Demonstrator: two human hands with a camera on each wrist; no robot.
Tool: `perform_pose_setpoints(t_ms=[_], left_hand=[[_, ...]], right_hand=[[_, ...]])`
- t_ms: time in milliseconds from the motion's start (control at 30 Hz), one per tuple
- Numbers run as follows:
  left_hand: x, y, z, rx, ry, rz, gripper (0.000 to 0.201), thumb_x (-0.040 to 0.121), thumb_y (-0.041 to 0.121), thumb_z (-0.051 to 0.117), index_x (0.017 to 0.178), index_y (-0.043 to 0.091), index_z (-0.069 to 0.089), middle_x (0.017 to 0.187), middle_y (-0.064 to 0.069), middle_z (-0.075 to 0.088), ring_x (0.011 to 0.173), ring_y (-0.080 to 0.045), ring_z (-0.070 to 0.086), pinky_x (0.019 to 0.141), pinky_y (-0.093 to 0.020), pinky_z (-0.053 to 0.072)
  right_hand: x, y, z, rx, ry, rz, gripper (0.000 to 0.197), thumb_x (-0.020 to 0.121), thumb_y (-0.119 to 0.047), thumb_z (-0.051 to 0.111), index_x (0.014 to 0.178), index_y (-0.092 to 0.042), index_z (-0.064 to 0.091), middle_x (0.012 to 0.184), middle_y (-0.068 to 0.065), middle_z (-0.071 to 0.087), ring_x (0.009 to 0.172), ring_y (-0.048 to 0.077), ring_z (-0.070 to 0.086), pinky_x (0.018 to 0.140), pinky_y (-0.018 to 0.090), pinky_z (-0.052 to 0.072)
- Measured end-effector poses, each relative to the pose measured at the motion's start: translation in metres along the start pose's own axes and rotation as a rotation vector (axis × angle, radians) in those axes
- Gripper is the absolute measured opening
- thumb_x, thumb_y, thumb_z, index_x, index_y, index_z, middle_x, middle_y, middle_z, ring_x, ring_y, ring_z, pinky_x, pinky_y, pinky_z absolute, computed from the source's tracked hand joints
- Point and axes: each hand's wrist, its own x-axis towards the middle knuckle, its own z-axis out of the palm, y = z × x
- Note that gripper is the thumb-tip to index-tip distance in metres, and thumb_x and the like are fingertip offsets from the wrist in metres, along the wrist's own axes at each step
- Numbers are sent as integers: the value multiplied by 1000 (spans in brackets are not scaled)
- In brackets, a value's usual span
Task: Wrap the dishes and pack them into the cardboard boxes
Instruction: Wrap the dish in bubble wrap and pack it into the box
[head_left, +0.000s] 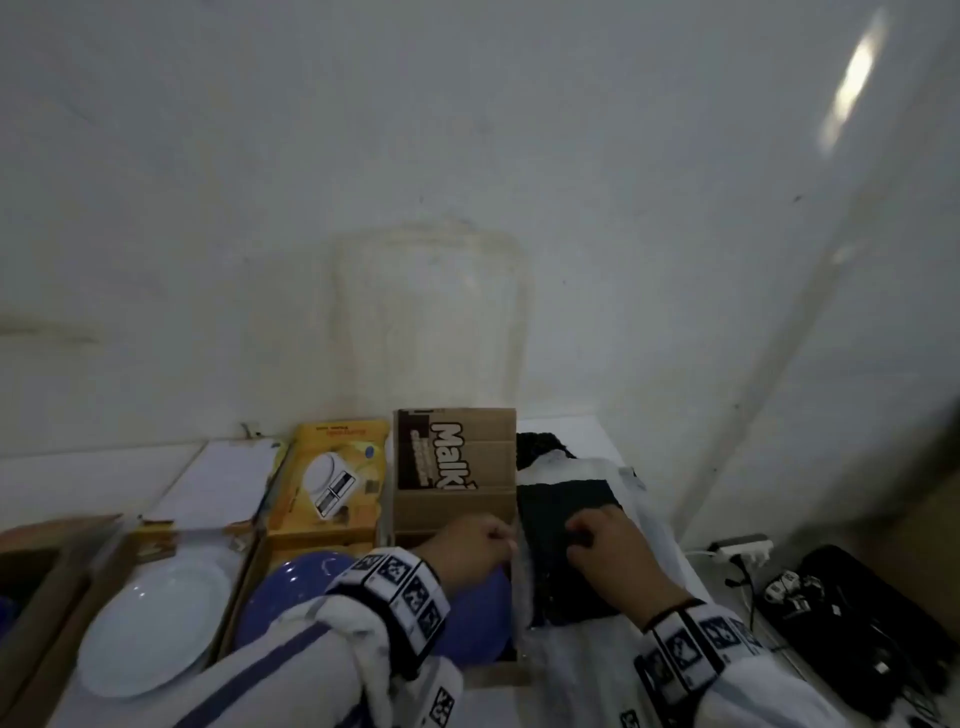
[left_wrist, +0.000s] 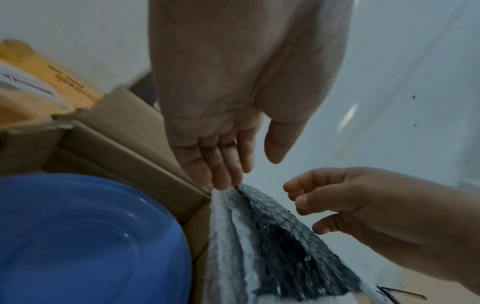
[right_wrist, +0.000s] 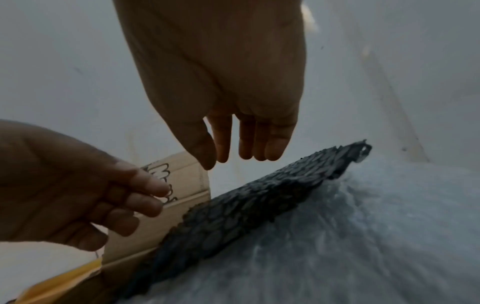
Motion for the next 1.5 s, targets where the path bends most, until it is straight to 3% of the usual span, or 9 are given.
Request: perform_pose_setpoints(t_ms=[333, 400, 500, 733, 867, 1000, 1233, 1400, 1500], left_hand=[[40, 18, 46, -30, 172, -158, 21, 84, 17, 67, 68, 20, 53, 75, 2, 54, 78, -12, 53, 81, -27, 43], [39, 22, 48, 25, 242, -169, 12, 83, 19, 69, 90, 16, 60, 96, -1, 62, 95, -16, 57, 88, -28, 43], [39, 24, 50, 51, 258, -177, 46, 83, 20, 70, 124, 13, 52, 118, -4, 60, 112, -19, 55, 95, -27, 43], [16, 42, 40, -555, 227, 140, 41, 82, -18, 55, 114, 8, 52, 76, 1, 47, 70, -7, 50, 69, -14, 46], [-7, 45, 17, -561, 305, 205, 45, 83, -14, 56, 113, 19, 55, 87, -3, 51, 79, -11, 54, 73, -16, 51], [-25, 29, -8, -314, 338, 151, 26, 87, 2, 61, 111, 10, 58, 103, -3, 62, 97, -16, 59, 86, -29, 51], [-48, -30, -21, -281, 402, -8, 20, 84, -5, 56, 79, 13, 50, 76, -4, 56, 63, -13, 52, 50, -17, 43], [-55, -66, -9, -193, 223, -63, 19, 86, 0, 57, 80, 17, 50, 82, -3, 56, 77, -15, 56, 73, -29, 48], [-57, -75, -3, 115, 33, -12, 31, 88, 12, 61, 117, 14, 49, 112, -5, 57, 102, -17, 56, 89, -27, 44]], right_hand=[[27, 19, 16, -97, -99, -67, 46, 86, -25, 59, 130, -19, 50, 130, 7, 42, 120, 25, 43, 99, 25, 35], [27, 20, 15, -59, -94, -73, 48, 86, -23, 59, 132, -19, 48, 131, 7, 42, 121, 25, 43, 100, 26, 36], [25, 22, 10, 2, -105, -70, 53, 84, -19, 59, 135, -20, 43, 133, 8, 40, 121, 25, 42, 102, 28, 37], [13, 9, -22, -86, -44, -193, 51, 82, -26, 58, 131, -28, 47, 149, -2, 29, 133, 24, 32, 105, 40, 35], [7, -15, -36, 109, -3, -311, 27, 87, -11, 56, 113, -14, 61, 111, 5, 62, 101, 23, 58, 77, 24, 43], [-3, -49, -32, 417, -71, -339, 32, 86, 0, 55, 106, -25, 56, 89, -6, 59, 77, 11, 57, 60, 11, 42], [-33, -81, 13, 793, -423, -290, 55, 81, 18, 51, 121, -20, 55, 111, -3, 61, 106, 11, 58, 97, 26, 49], [-33, -71, 64, 224, -323, -348, 42, 84, 2, 56, 121, -17, 62, 120, 0, 63, 110, 9, 55, 81, -5, 30], [-32, -58, 81, 15, -278, -343, 33, 87, -8, 54, 117, -17, 66, 117, 3, 67, 110, 18, 60, 86, 10, 37]])
